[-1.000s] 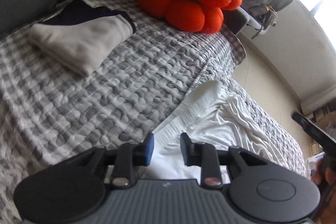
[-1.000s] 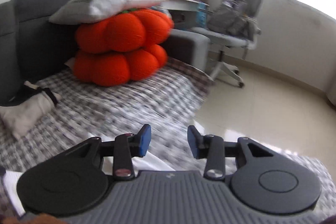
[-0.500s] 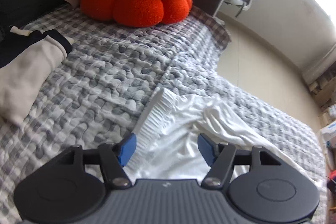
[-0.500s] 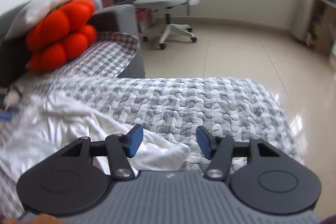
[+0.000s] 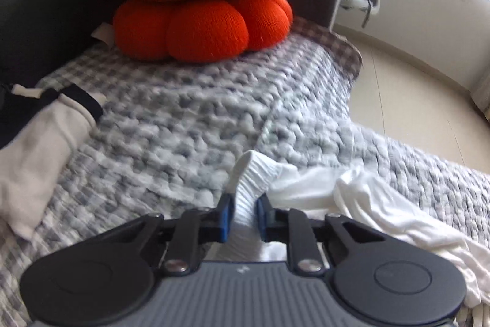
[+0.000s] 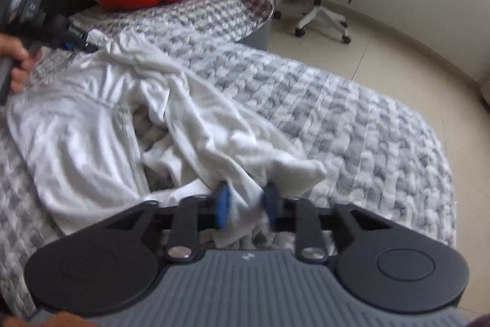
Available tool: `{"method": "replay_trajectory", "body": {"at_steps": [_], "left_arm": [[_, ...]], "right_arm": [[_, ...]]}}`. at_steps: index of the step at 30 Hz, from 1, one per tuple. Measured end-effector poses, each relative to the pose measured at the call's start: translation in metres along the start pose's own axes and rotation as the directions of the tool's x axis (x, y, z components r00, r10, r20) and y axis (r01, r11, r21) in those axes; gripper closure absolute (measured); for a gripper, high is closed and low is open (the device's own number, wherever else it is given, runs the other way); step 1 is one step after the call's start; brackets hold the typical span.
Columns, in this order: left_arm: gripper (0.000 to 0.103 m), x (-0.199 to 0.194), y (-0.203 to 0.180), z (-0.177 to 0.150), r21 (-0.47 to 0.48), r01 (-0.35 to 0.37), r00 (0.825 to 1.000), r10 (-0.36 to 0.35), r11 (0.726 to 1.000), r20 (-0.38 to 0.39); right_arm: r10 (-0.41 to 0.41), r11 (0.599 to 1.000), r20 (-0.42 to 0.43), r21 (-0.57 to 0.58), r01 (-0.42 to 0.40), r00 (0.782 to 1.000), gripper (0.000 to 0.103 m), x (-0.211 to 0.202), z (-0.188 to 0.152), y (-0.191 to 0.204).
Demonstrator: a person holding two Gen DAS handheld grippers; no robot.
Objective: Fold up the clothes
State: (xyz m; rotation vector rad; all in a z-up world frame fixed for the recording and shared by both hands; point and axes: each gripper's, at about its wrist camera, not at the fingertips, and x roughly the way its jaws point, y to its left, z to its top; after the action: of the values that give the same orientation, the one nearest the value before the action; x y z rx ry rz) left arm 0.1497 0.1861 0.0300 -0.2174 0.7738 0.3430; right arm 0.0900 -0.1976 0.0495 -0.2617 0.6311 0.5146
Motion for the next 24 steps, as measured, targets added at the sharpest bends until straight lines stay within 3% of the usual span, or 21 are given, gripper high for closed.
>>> {"method": "replay_trajectory", "body": {"at_steps": [5,9,15,16,19,22,24], "left_arm": [[0.088,-0.023,0.027,0.014,-0.065,-0.062,0.992,0.068,0.996,0.105],[0.088,-0.023,0.053,0.016,-0.131,-0.108,0.987,0.122,0.986,0.105],[0.088,-0.013,0.064,0.013,-0.158,-0.101,0.990,0.115,0.982,0.080],[0.088,-0.012,0.063,0.013,-0.154,-0.102,0.990,0.116,0.983,0.083],[0.088,-0.009,0.059,0.011,-0.142,-0.098,0.990,0.112,0.985,0.090],[0.088,-0.005,0.055,0.010,-0.125,-0.090,0.991,0.101,0.988,0.089],[0.088,-0.003,0.054,0.010,-0.122,-0.088,0.992,0.099,0.989,0.083]], "right_arm": [[-0.076,0.997,0.087,0.009,0.075,0.993,0.084,-0.011,0.009,0.004],[-0.136,0.991,0.156,0.022,0.134,0.978,0.084,-0.020,0.017,0.008],[-0.206,0.975,0.248,-0.025,0.219,0.946,0.085,-0.038,0.024,0.022],[-0.223,0.970,0.266,-0.034,0.240,0.938,0.085,-0.039,0.024,0.024],[-0.328,0.932,0.330,-0.040,0.360,0.885,0.098,-0.044,0.026,0.027],[-0.386,0.907,0.365,-0.014,0.420,0.847,0.098,-0.048,0.026,0.019],[-0.333,0.936,0.289,-0.014,0.352,0.898,0.098,-0.036,0.024,0.009]]}}
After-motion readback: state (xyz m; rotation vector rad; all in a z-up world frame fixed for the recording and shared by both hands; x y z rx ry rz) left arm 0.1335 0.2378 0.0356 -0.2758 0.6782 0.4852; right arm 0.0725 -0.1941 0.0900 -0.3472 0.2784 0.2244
